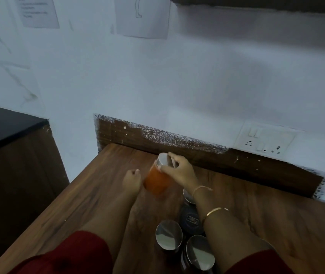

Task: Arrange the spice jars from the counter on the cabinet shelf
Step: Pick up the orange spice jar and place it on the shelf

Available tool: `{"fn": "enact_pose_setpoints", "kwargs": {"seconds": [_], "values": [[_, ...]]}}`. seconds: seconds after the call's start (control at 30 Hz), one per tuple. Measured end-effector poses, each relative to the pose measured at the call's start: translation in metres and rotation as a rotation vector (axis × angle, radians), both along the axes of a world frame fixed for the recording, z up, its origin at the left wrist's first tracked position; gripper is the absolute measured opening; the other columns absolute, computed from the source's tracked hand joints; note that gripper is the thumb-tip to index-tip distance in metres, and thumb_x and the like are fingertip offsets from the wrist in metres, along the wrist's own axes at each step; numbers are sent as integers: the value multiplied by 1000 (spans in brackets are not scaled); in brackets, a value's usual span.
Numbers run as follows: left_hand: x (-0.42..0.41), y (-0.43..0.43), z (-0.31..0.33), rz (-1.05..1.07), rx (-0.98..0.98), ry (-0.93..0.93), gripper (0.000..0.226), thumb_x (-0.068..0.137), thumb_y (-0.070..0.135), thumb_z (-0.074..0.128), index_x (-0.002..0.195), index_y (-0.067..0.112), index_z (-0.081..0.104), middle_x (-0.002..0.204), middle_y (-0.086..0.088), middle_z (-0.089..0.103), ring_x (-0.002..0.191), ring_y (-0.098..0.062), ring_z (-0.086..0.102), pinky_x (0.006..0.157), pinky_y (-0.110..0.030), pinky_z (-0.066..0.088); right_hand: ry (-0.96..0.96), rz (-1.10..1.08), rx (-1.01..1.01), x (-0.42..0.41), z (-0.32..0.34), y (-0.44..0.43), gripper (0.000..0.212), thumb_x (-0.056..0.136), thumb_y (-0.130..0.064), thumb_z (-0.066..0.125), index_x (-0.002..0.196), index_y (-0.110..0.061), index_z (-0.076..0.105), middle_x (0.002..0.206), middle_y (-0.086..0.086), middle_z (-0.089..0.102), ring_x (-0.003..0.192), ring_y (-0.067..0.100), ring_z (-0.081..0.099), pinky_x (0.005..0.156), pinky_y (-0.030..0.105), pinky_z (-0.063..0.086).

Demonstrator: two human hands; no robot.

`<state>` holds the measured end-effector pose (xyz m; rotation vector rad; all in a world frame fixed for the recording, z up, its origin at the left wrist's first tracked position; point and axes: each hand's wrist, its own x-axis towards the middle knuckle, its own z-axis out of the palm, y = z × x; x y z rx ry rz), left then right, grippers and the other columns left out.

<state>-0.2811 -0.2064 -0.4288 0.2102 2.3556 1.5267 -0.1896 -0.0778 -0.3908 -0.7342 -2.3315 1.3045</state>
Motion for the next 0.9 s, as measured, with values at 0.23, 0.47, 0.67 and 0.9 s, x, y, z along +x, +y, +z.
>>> {"fn": "enact_pose_setpoints", "kwargs": {"seconds": [0.23, 0.47, 0.67, 0.9], "values": [[-7, 16, 39, -318, 732, -763, 66, 90, 61, 36, 125, 6, 42, 117, -26, 55, 108, -44, 54, 95, -52, 44, 290, 113, -43, 10, 92, 5, 58, 80, -28, 70, 135, -23, 52, 140, -4, 50, 130, 14, 45, 101, 32, 43], [4, 23, 96, -787, 986, -1022, 98, 72, 74, 49, 136, -1, 38, 135, -37, 42, 124, -52, 43, 102, -52, 41, 488, 293, -96, 28, 150, 7, 48, 83, -2, 64, 128, -13, 56, 122, -8, 64, 116, -2, 57, 91, 14, 48], [20, 27, 137, -915, 1000, -890, 94, 76, 71, 46, 136, 0, 38, 131, -31, 50, 115, -40, 57, 86, -41, 55, 610, 225, -126, 45, 182, 21, 34, 81, -18, 56, 113, -22, 66, 120, 3, 64, 112, 19, 56, 94, 36, 47], [52, 41, 177, -796, 1194, -539, 100, 48, 43, 88, 130, 7, 44, 119, -24, 60, 106, -39, 62, 90, -47, 52, 720, 76, -247, 56, 200, 29, 36, 97, -25, 49, 133, -28, 51, 125, -2, 59, 113, 22, 59, 76, 32, 55]]}}
